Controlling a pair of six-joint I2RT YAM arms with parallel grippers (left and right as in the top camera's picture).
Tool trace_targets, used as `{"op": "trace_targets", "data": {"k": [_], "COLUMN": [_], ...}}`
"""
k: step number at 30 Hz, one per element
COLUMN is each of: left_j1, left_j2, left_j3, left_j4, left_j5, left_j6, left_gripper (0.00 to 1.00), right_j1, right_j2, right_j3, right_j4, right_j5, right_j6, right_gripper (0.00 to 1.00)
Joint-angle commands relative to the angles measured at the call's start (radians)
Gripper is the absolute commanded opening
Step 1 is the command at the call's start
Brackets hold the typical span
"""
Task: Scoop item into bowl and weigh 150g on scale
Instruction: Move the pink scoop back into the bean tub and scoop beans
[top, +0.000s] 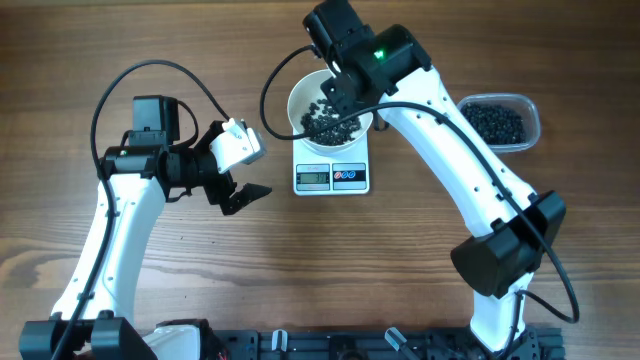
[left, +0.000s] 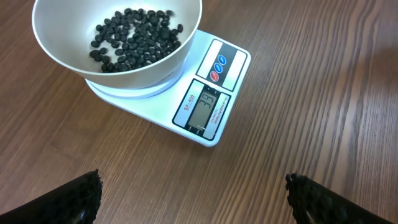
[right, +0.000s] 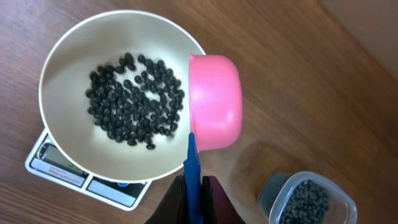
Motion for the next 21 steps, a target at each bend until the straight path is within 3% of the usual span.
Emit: {"op": "trace_targets", "data": {"k": [1, 9, 17, 21], "left_j1": [0.003, 0.003, 0.003, 0.003], "left_j2": [0.004, 0.004, 0.004, 0.004], "left_j3": [0.006, 0.006, 0.006, 0.006], "left_j4": [0.0, 0.0, 0.0, 0.0], "left_j5": [0.005, 0.005, 0.005, 0.005], "left_j6": [-0.006, -0.006, -0.006, -0.006], "left_gripper": [1.0, 1.0, 1.0, 1.0], "right_j1": [-0.013, -0.269, -0.674, -0.778], "right_j2": [-0.016, -0.127, -0.193, -0.159], "right_j3": [0.026, 0.026, 0.013, -0.042], "right_j4": [0.024, 0.04, -0.164, -0.226], "right_j5": [-0.034, -0.347, -0.33, -0.306], "right_j6": [0.018, 0.074, 0.063, 0.029], "right_gripper": [0.04, 0.04, 0.04, 0.05]}}
